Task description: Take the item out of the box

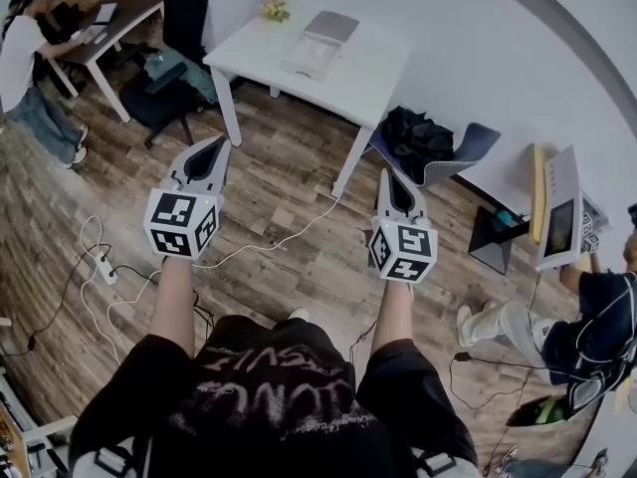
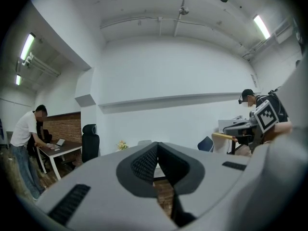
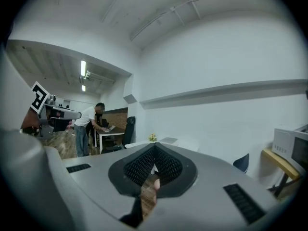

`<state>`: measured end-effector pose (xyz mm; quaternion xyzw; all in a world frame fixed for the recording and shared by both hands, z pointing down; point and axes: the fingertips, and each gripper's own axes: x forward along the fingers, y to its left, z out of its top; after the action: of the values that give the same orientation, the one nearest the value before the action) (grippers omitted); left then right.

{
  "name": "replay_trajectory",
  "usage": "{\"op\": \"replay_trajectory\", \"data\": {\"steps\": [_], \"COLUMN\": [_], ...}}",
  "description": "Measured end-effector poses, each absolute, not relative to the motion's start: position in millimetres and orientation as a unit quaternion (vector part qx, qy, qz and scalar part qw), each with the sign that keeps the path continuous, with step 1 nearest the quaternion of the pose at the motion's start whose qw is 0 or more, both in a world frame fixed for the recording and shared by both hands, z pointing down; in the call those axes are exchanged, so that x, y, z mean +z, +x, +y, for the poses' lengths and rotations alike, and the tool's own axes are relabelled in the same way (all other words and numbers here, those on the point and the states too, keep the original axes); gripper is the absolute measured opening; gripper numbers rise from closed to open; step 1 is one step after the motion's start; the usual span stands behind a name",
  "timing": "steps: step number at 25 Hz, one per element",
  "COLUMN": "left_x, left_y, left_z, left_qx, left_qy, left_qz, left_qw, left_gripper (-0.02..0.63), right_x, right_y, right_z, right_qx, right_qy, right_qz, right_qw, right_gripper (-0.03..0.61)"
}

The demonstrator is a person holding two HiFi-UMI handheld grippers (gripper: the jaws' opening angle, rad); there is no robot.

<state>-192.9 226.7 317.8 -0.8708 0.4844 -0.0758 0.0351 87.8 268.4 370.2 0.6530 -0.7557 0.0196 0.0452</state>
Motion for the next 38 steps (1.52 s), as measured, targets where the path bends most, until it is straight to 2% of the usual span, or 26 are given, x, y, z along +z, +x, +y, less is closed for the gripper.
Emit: {"op": "replay_trajectory", "data": {"steps": [22, 38], "left_x": [324.6, 337.8], "left_y": [-158.6, -167.2], "left_z": [196.8, 97.1], "left_qx": [-0.102, -0.088], "left_qy": [-0.863, -0.874], "left_qz": [0.491, 0.477], "left_qw": [0.059, 0.035], "left_gripper": [0.002, 0.002], "right_x": [383.4, 388.8], "right_y": [115.1, 114.5], "right_z": [223.5, 137.9], "right_qx": [0.023, 0.025], "right_qy": [0.637, 0.660], "right_qz": [-0.769, -0.749], "right_qw": [0.048, 0.057], "right_gripper": [0.009, 0.009]}}
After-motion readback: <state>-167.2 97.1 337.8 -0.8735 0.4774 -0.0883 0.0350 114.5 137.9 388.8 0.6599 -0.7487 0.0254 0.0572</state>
